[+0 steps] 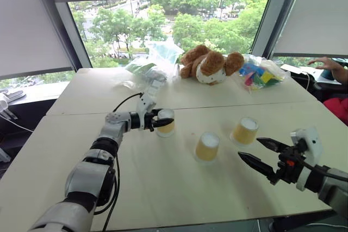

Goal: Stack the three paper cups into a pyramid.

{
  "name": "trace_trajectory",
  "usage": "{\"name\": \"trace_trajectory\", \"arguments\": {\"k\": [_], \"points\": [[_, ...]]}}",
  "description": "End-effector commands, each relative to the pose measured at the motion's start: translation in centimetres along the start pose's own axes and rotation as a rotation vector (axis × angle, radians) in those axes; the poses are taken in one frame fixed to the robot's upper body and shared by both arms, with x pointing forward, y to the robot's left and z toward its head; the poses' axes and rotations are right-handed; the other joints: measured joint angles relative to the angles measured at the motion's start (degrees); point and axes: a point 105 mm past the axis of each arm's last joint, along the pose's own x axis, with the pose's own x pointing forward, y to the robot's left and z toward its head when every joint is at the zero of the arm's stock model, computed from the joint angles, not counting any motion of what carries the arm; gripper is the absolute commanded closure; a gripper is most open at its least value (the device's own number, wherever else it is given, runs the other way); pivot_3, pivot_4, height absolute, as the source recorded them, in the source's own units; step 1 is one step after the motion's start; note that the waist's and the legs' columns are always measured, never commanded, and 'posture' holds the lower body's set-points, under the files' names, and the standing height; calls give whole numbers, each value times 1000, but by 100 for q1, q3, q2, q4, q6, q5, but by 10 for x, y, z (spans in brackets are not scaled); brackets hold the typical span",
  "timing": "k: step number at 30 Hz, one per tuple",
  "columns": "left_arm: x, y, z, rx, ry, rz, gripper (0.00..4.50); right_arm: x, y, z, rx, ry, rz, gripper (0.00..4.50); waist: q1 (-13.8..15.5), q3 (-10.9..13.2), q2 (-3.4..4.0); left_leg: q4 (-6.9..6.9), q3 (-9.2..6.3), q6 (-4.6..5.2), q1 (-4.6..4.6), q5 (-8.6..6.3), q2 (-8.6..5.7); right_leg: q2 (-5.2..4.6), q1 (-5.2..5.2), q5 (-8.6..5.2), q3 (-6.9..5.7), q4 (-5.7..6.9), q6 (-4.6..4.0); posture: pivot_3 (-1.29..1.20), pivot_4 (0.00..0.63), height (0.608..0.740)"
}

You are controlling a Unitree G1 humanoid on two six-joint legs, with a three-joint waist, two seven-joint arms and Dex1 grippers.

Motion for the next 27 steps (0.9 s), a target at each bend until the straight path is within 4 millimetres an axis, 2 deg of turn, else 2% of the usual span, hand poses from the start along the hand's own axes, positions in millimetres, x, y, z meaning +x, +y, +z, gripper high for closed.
{"name": "trace_trajectory", "arguments": {"k": [1, 5, 8, 17, 24, 26, 27], "points": [[-7, -26, 35, 47, -97, -149, 2387, -7, 2, 10, -36, -28, 5, 0, -19, -1, 1, -1, -1, 0, -1, 0, 0, 0, -1, 0, 1, 1, 0, 0, 150, 740], [-10, -57, 24, 33, -77, -188, 2387, -8, 1, 8, -28, -25, 5, 0, -63, -2, 4, -4, -2, 0, 4, 0, 2, 0, 1, 0, 4, 0, 0, 0, 150, 740], [-8, -70, 19, 12, -75, -186, 2387, -6, 0, 8, -25, -25, 6, 0, -62, -2, 3, -3, -3, 0, 3, 0, 3, 1, 1, 0, 4, -1, 0, 0, 150, 740], [15, -88, 8, -28, -88, -216, 2387, -2, -2, 8, -34, -24, 11, 0, 23, -2, 3, 2, 1, 0, 4, 0, 0, 0, 6, 0, 4, -3, 0, 0, 150, 740], [16, -91, 0, -33, -66, -240, 2387, -5, -2, 9, -42, -21, 2, 0, 24, -2, 3, 1, 2, 0, 4, 0, 1, 0, 5, 0, 4, -3, 0, 0, 150, 740], [15, -92, -3, -26, -59, -242, 1371, -6, -2, 9, -41, -21, -1, 0, 25, -2, 3, 2, 2, 0, 5, 0, 0, 0, 6, 0, 4, -3, 0, 0, 150, 740], [15, -92, -4, -25, -60, -241, 1030, -5, -2, 8, -40, -21, -2, 0, 23, -2, 3, 2, 2, 0, 5, 0, 0, 0, 6, 0, 4, -3, 0, 0, 150, 740]]}}
